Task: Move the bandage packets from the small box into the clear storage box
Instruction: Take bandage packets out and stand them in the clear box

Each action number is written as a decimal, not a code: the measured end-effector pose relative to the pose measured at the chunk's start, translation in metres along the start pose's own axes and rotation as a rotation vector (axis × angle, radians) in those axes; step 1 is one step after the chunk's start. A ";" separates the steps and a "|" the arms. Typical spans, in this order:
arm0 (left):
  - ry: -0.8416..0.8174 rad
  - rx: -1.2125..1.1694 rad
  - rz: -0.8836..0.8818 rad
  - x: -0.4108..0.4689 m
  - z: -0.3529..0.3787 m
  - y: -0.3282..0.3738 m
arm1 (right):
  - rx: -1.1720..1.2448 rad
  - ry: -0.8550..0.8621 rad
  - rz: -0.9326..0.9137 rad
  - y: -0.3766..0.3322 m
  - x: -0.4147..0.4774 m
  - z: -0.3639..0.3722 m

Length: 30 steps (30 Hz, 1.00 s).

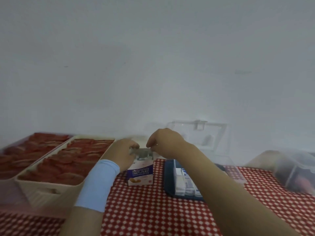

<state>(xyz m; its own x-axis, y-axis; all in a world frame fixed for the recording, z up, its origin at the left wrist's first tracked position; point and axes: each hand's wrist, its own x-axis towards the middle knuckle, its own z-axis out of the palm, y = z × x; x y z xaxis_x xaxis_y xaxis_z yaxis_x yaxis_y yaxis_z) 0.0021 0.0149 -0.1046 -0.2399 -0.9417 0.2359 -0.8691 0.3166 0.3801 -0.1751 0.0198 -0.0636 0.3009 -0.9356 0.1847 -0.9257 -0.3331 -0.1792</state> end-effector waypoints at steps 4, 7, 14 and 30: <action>0.007 -0.031 0.026 0.002 0.000 -0.004 | -0.204 -0.150 -0.005 -0.013 0.020 0.017; 0.024 -0.048 0.056 0.007 0.002 -0.008 | -0.299 -0.170 -0.008 -0.017 0.030 0.027; -0.024 -0.073 0.058 0.010 -0.003 -0.011 | -0.124 -0.295 -0.053 -0.016 0.030 0.025; -0.039 -0.061 0.069 0.010 -0.006 -0.012 | 0.185 -0.046 0.060 -0.007 0.018 0.046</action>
<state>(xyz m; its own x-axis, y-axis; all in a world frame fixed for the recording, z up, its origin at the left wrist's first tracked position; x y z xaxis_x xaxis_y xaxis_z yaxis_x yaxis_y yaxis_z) 0.0132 0.0024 -0.1013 -0.3162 -0.9207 0.2287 -0.8220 0.3863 0.4184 -0.1526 0.0003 -0.1039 0.2601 -0.9575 0.1248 -0.8860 -0.2880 -0.3635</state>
